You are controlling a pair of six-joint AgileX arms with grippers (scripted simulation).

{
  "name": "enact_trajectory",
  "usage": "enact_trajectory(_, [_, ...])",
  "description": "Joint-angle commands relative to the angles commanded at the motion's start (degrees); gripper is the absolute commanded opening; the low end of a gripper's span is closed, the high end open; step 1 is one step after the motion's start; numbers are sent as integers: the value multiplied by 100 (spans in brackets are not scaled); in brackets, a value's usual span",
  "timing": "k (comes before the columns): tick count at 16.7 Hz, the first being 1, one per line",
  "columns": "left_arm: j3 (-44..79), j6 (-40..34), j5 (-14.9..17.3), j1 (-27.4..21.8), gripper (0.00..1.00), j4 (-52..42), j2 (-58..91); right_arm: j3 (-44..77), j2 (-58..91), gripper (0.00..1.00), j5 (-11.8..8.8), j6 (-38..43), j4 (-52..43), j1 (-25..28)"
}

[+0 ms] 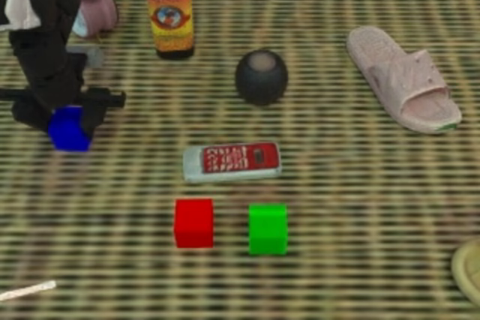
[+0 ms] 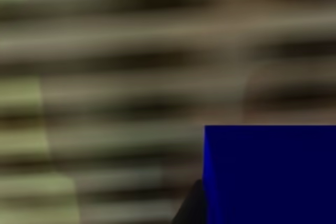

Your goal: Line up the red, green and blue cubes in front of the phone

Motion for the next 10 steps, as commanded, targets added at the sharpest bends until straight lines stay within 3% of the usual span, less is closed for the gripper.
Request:
enact_trajectory(3, [0,0,0,0,2,0,0,0,0,100,0,0,0,0])
enact_trajectory(10, [0,0,0,0,0,0,0,0,0,100,0,0,0,0])
